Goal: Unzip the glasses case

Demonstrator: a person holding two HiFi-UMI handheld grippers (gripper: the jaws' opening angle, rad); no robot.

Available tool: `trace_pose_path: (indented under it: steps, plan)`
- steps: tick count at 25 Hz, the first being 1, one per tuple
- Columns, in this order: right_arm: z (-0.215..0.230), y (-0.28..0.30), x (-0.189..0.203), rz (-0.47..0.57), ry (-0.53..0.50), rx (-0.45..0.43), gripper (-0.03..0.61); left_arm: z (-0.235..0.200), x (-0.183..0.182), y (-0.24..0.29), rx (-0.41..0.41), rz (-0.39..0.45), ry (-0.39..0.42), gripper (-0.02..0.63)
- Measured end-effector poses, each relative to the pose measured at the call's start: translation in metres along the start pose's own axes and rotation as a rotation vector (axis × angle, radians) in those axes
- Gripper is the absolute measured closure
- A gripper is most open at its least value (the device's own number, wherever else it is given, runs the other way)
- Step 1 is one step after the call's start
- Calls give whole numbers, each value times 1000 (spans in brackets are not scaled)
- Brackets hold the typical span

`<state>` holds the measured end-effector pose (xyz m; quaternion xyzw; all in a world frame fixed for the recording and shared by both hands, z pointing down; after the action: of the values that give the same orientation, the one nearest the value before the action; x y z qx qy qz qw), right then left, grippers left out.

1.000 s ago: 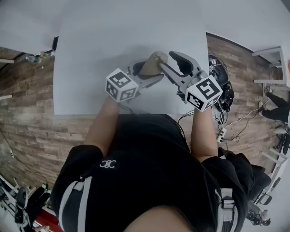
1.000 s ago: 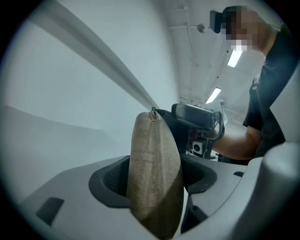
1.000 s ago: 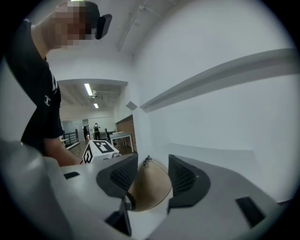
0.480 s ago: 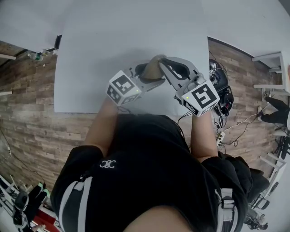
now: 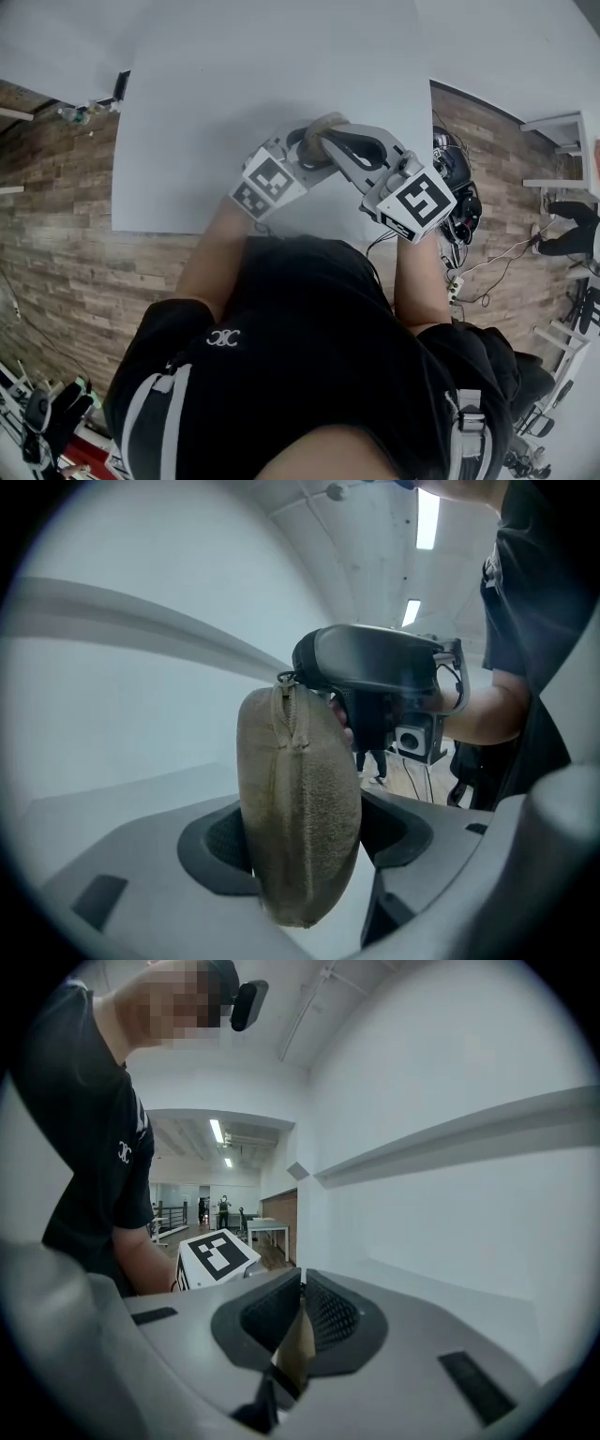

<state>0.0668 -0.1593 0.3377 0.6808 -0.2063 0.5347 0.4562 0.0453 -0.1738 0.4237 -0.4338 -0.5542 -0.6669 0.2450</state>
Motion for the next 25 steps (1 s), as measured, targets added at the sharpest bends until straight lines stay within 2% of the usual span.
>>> trace_pose_path:
  steps: [4,9,14,19,22,25]
  plan:
    - [-4,3,2,-25,-14,-24,549,0,-2,4,-53,-29,52,316]
    - [0,0,4,-30,-6,-13,549,-3,-2,9,-90,-49,51,316]
    - [0,-5,4,-51,-33,-25,549,1,-2,7,-73,-42,92,323]
    - [9,-9,6,-64,-20,20,552,7,-1,9,-50,-61,145,327]
    - [12,-11,4,-76,-23,46,554,6,-2,8,-47,-70,150,327]
    - [22,-18,6,-96,-13,128,555,4,2,5,-46,-76,131,328]
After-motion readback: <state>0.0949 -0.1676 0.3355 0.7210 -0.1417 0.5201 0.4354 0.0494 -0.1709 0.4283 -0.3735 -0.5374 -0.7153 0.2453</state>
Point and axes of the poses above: the fingertips, and each gripper's own axes: y forward along the fingers, z to its right, x out of its underside, the point moved 4 cm from there along -y, backward along the fingers, and after that the axes turned 13 degrees about -z, right-handed, at the moved point
